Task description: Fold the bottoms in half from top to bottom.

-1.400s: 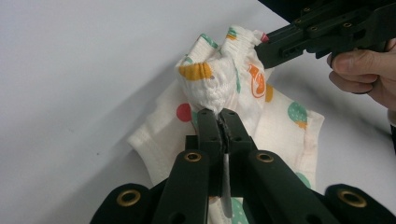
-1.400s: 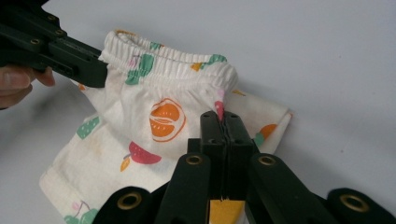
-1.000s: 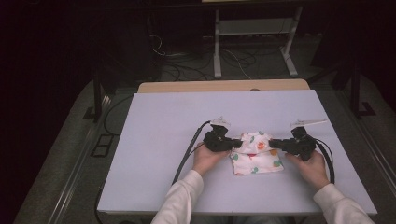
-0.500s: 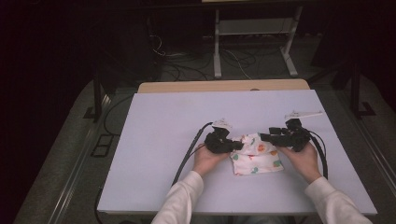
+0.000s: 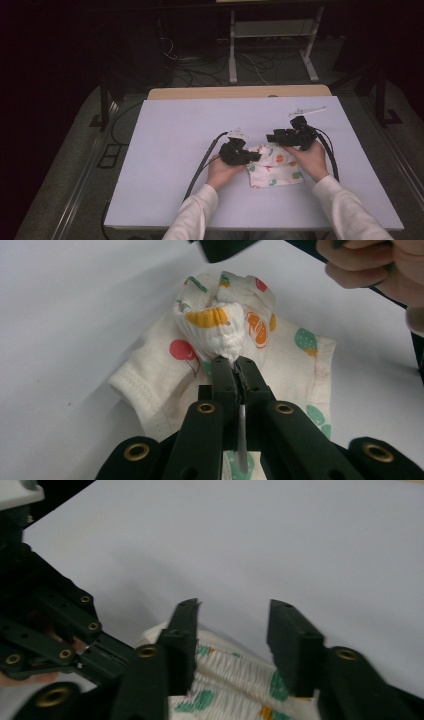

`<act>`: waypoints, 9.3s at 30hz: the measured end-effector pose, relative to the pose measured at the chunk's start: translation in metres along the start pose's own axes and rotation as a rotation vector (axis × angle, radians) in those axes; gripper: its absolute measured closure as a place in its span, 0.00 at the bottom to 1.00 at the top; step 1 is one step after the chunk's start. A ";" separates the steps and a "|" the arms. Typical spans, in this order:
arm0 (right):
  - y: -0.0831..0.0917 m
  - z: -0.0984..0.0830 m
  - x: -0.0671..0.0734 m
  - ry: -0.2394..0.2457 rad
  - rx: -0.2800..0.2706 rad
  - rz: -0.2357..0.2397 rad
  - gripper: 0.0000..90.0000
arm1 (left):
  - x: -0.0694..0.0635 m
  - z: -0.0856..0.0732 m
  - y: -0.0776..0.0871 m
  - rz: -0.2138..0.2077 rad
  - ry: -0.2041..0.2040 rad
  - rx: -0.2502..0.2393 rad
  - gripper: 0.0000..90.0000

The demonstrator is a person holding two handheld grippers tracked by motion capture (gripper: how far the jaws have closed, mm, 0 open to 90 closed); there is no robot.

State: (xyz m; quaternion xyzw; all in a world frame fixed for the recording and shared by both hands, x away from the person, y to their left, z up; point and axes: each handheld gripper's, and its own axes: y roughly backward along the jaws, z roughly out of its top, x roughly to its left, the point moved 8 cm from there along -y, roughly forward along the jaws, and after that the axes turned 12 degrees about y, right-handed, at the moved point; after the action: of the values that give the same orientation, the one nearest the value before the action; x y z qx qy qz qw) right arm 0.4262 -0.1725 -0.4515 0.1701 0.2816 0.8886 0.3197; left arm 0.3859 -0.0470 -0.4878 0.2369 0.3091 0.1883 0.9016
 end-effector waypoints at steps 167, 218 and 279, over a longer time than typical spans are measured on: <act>0.035 -0.025 -0.043 -0.019 0.104 0.061 0.04 | 0.067 0.054 0.019 0.128 0.176 -0.057 0.00; 0.011 -0.063 -0.053 -0.045 0.140 0.115 0.96 | 0.041 0.019 -0.005 -0.058 0.203 0.070 0.90; -0.043 0.012 -0.030 -0.052 0.067 -0.029 0.96 | 0.108 0.052 0.057 0.166 0.115 -0.035 0.90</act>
State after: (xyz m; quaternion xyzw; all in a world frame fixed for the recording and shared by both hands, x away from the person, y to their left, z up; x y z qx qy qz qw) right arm 0.4745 -0.1598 -0.4720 0.1997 0.3054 0.8692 0.3337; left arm 0.4879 0.0360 -0.4706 0.2349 0.3363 0.2811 0.8675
